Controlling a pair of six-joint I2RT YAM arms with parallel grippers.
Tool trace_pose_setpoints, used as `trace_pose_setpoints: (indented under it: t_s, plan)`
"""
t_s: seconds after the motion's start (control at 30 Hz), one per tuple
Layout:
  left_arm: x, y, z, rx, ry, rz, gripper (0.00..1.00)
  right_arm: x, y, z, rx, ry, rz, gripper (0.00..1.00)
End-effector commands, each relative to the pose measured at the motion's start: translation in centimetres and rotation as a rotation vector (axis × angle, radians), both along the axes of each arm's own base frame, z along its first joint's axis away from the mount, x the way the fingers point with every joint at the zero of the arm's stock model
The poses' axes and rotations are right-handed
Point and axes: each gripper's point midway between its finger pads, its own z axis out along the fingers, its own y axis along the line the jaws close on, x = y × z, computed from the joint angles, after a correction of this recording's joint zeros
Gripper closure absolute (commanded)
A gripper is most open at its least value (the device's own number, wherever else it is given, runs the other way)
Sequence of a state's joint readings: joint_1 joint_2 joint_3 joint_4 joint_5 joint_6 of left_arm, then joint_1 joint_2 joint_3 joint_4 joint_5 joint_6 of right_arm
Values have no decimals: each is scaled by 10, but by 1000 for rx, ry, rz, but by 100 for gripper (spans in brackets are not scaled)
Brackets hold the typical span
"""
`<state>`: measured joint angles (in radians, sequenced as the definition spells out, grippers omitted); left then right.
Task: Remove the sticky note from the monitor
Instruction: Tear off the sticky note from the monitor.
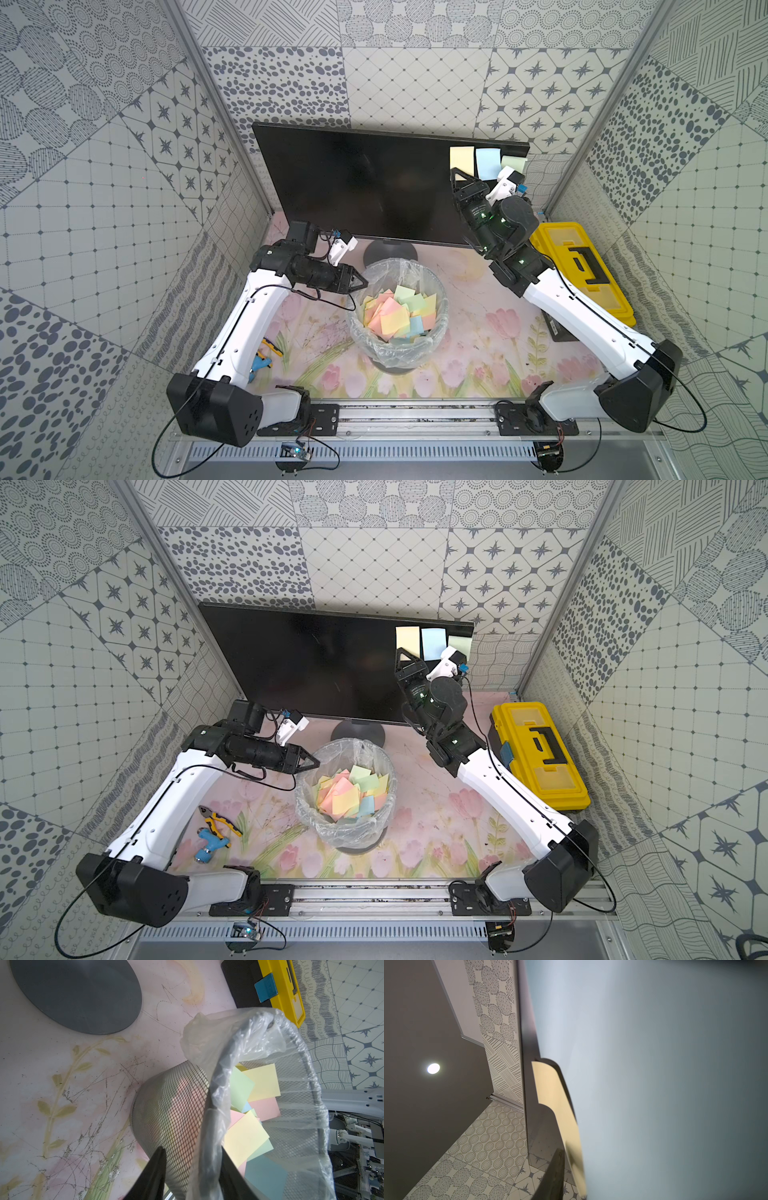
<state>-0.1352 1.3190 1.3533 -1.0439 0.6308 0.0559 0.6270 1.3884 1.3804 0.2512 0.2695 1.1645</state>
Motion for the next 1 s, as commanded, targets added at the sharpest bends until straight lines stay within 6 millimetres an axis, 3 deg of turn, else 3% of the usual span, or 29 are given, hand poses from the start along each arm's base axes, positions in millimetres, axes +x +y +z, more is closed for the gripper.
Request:
trace_pose_setpoints:
  t_s: [0.0, 0.1, 0.5, 0.97]
  plan:
    - [-3, -1, 1, -7, 2, -12, 58, -9, -9, 31, 39, -78, -10, 92]
    - [-3, -1, 1, -7, 1, -12, 58, -10, -7, 32, 46, -77, 1, 100]
    - [-3, -1, 1, -8, 2, -12, 58, -19, -9, 33, 59, -78, 27, 100]
    - [-3, -1, 1, -9, 4, -13, 58, -34, 3, 20, 35, -50, 85, 100]
